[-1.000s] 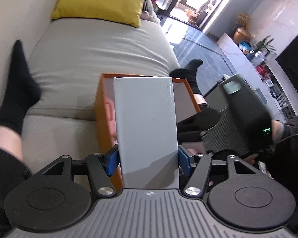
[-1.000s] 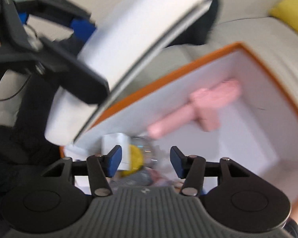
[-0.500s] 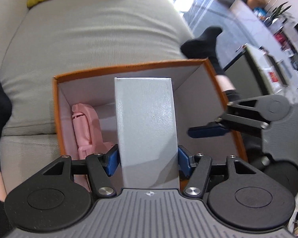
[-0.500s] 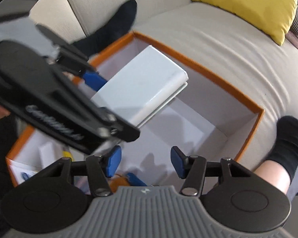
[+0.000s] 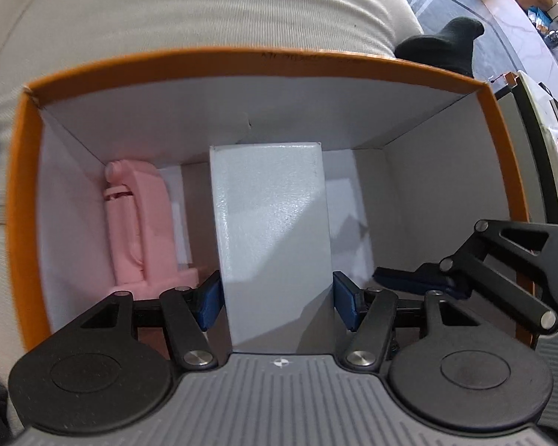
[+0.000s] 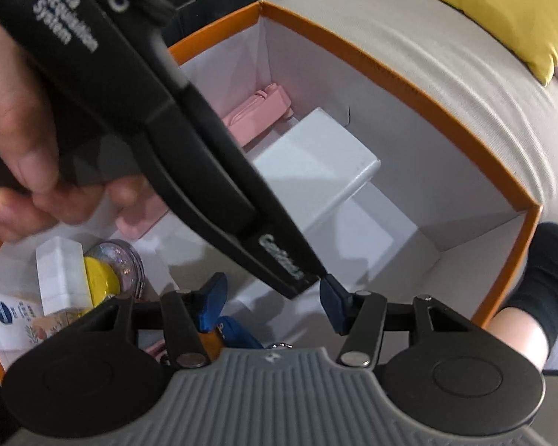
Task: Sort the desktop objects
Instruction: 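Lower the white power bank into the box and open the left tool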
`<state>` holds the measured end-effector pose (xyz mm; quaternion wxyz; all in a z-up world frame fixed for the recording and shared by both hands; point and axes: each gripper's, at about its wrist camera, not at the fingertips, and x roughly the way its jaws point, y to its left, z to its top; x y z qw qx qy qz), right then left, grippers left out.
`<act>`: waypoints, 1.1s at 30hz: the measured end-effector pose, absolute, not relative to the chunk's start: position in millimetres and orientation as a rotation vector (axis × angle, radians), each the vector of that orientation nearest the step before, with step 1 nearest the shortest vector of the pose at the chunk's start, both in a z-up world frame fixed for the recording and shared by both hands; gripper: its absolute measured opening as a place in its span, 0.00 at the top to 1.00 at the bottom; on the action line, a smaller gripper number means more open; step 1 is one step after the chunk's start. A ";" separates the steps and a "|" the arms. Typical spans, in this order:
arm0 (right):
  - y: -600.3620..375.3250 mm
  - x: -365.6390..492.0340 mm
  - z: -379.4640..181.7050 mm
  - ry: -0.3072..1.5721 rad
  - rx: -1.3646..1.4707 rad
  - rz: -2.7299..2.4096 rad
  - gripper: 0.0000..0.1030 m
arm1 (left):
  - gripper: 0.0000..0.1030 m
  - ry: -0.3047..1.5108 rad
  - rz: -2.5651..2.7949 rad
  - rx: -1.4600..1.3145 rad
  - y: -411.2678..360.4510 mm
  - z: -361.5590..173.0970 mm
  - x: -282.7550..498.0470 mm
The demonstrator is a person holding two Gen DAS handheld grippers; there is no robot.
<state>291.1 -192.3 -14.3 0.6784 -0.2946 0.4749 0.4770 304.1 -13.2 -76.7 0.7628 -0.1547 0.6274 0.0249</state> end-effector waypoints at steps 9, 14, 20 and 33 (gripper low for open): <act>-188.2 294.5 -21.0 1.087 -0.616 1.046 0.44 | 0.32 1.371 0.055 -0.294 -15.8 -74.3 303.1; -185.8 296.8 -20.5 1.079 -0.614 1.001 0.44 | 0.29 1.335 0.045 -0.288 -8.6 -57.2 297.9; -196.8 287.9 -4.0 1.065 -0.572 0.975 0.44 | 0.29 1.260 -0.017 -0.275 -12.6 -24.0 280.5; -239.5 199.3 79.8 0.841 -0.385 0.820 0.39 | 0.29 0.871 0.060 -0.125 -34.8 69.8 169.2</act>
